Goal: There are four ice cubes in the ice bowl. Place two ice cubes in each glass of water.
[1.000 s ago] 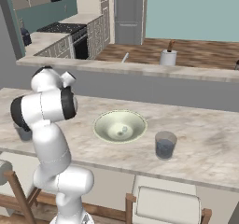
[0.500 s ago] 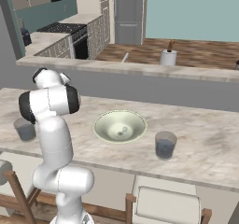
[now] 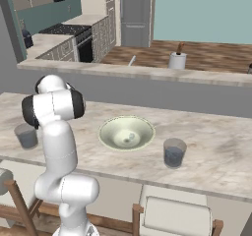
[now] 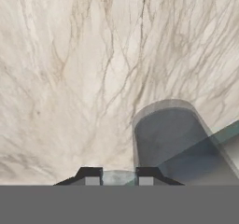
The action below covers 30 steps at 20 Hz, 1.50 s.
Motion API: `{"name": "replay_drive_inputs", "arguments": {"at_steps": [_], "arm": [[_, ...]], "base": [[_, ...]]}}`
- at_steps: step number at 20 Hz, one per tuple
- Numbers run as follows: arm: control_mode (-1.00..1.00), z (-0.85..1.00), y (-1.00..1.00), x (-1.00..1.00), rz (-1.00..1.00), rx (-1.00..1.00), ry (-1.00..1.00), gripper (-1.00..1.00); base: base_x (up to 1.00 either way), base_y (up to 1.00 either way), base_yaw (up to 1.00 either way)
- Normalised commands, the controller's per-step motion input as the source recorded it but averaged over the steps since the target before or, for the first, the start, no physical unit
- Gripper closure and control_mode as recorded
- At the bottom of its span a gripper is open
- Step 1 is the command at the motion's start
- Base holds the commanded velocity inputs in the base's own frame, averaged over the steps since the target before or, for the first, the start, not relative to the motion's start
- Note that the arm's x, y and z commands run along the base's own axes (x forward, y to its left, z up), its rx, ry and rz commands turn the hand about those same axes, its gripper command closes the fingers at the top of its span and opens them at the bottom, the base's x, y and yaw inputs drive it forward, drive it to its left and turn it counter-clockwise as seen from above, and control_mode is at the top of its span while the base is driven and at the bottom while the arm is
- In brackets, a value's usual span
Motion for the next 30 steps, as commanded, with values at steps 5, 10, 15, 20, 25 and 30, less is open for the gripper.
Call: {"name": "replay_drive_inputs", "arguments": {"at_steps": [5, 10, 15, 20, 25, 30], "arm": [[-1.00, -0.03, 0.09, 0.00, -0.01, 0.00, -0.06, 1.00], [-1.00, 0.00, 0.33, 0.00, -0.01, 0.00, -0.05, 1.00], [-1.00, -0.06, 0.33, 0.00, -0.02, -0.01, -0.02, 1.00], [-1.00, -0.23, 0.10, 0.02, -0.02, 0.00, 0.00, 1.00], [-1.00, -0.21, 0.00, 0.02, -0.01, 0.00, 0.00, 1.00], [-1.00, -0.07, -0.08, -0.02, -0.01, 0.00, 0.00, 1.00]], "base": [[0.00, 0.00, 0.00], [0.00, 0.00, 0.00], [0.00, 0.00, 0.00], [0.00, 0.00, 0.00], [0.00, 0.00, 0.00], [0.00, 0.00, 0.00]]}}
